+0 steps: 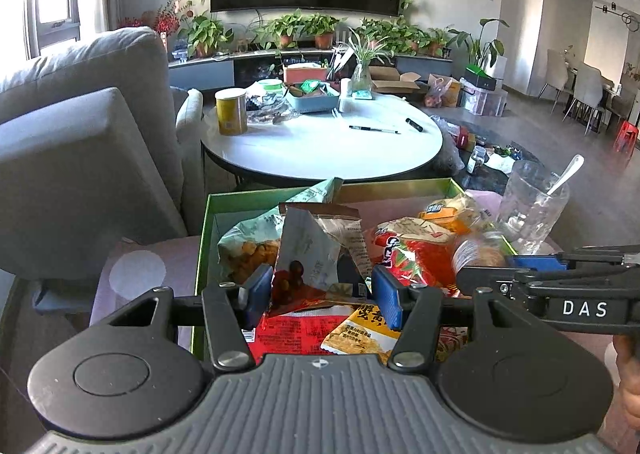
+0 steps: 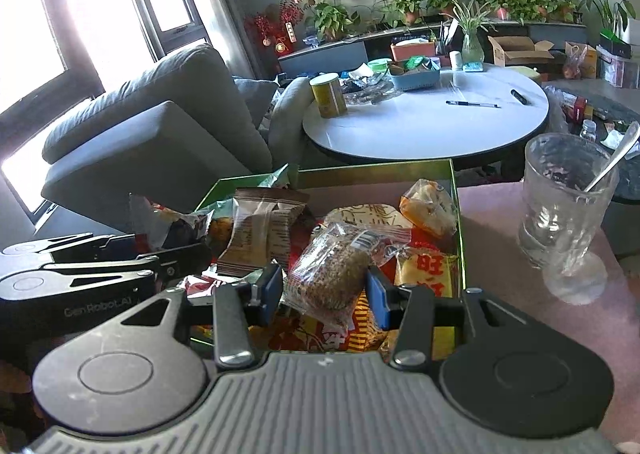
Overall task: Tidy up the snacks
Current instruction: 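Open both grippers to drop the wrapper and cookie bag into the box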
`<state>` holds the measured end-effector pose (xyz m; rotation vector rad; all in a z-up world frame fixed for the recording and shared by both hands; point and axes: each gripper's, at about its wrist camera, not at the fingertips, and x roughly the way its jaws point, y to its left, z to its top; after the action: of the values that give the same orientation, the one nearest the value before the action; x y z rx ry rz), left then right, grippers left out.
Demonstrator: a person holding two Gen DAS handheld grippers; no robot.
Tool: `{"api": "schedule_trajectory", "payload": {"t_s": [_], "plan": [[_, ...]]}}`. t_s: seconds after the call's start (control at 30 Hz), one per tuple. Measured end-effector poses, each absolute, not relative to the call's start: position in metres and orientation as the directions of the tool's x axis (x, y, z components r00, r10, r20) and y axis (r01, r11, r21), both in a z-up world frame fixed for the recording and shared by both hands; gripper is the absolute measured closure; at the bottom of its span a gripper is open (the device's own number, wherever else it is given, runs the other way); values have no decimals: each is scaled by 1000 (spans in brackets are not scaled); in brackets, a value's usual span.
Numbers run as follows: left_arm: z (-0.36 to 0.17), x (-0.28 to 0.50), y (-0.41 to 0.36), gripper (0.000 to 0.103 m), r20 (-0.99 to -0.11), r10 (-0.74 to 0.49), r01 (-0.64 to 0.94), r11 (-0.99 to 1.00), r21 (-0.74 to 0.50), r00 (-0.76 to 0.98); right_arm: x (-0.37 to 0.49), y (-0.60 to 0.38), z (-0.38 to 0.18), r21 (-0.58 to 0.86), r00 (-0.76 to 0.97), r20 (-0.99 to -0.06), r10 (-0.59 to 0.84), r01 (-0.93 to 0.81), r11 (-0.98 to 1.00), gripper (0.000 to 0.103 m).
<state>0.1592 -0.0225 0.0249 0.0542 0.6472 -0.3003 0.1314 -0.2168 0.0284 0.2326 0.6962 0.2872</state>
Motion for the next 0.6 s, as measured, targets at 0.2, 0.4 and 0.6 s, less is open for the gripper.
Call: {"api": "schedule_trajectory", "payload": {"t_s": [0.2, 0.4, 0.6], "plan": [[19, 164, -24, 45, -615, -228, 261, 965, -37, 755, 131, -219, 26, 293, 752, -584, 306, -156, 943, 24], [19, 162, -23, 40, -615, -217, 254, 967, -28, 758, 127, -222, 28, 303, 759, -574, 307, -152, 941, 24], [23, 156, -21, 36, -606, -210, 247, 969, -23, 767, 123, -225, 30, 313, 764, -569, 303, -139, 939, 24]]}}
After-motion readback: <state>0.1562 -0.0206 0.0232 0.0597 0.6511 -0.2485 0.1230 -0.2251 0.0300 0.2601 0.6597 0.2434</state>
